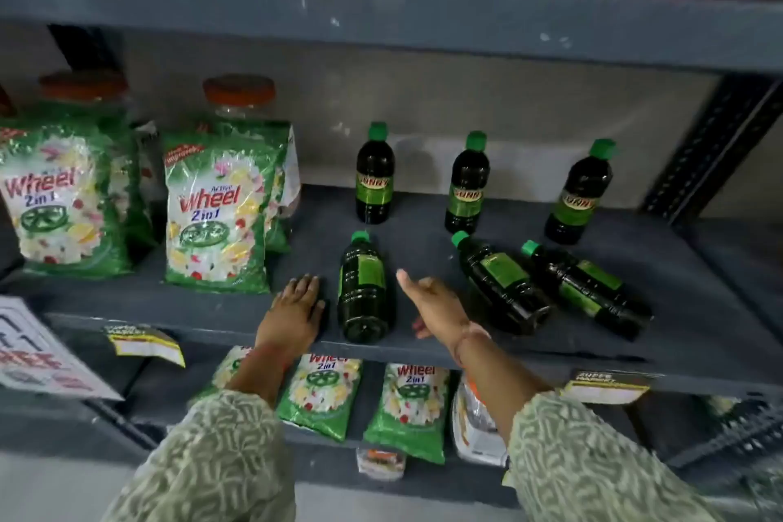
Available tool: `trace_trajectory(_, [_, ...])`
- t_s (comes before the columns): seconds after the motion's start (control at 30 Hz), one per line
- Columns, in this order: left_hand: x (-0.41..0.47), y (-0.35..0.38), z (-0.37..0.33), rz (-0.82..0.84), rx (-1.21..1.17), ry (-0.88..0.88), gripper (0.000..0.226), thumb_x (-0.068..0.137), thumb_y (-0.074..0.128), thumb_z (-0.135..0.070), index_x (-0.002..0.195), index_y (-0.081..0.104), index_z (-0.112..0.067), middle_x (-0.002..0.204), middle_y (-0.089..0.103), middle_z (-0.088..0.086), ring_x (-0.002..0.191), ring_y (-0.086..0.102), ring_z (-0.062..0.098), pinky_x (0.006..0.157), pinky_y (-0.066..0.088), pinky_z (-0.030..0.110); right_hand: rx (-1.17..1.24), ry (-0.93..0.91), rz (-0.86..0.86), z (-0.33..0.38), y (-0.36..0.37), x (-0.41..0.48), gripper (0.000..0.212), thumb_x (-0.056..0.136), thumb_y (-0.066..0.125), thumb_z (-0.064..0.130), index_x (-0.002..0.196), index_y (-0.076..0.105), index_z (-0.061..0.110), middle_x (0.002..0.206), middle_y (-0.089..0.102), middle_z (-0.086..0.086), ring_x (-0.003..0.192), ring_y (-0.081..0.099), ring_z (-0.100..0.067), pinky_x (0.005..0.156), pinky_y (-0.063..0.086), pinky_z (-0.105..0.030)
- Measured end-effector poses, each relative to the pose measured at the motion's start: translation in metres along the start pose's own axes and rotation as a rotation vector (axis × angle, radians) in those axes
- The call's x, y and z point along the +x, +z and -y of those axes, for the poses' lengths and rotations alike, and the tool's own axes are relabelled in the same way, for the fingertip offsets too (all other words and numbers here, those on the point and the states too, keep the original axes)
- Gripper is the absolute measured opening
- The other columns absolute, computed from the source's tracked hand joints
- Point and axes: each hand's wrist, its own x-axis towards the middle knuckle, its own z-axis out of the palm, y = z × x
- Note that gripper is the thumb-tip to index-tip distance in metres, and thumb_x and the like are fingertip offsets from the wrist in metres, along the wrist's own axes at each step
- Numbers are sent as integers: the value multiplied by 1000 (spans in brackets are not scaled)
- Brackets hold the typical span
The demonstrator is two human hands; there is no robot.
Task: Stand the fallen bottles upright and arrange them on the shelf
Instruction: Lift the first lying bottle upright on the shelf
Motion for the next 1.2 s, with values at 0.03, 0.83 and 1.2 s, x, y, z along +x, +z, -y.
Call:
trace_trajectory(0.03, [5, 4, 2, -20, 35, 9, 55, 94, 24, -33, 142, 22, -6, 153, 24, 14, 143, 17, 31, 116, 16, 40, -8, 17, 30, 10, 6, 5, 63, 78, 50, 65, 109, 54, 11, 101, 56, -5, 71, 58, -18, 56, 54, -30])
trace_trajectory(0.83, [9, 14, 0, -103, 133, 9, 63, 86, 13, -37, 143, 22, -11, 155, 20, 9, 144, 13, 27, 118, 11, 39, -84, -499, -398, -8, 7, 46, 88, 62, 82, 34, 132, 36, 10, 128, 49, -9, 116, 49, -16, 95, 42, -22])
trace_trajectory(1.2, [19, 17, -15, -36, 130, 13, 53, 96, 25, -33, 144, 15, -14, 157, 14, 3, 145, 8, 22, 119, 9, 37, 16, -418, -313, -25, 13, 42, 93, 61, 78, 29, 135, 24, 18, 127, 51, -6, 116, 51, -18, 102, 43, -45])
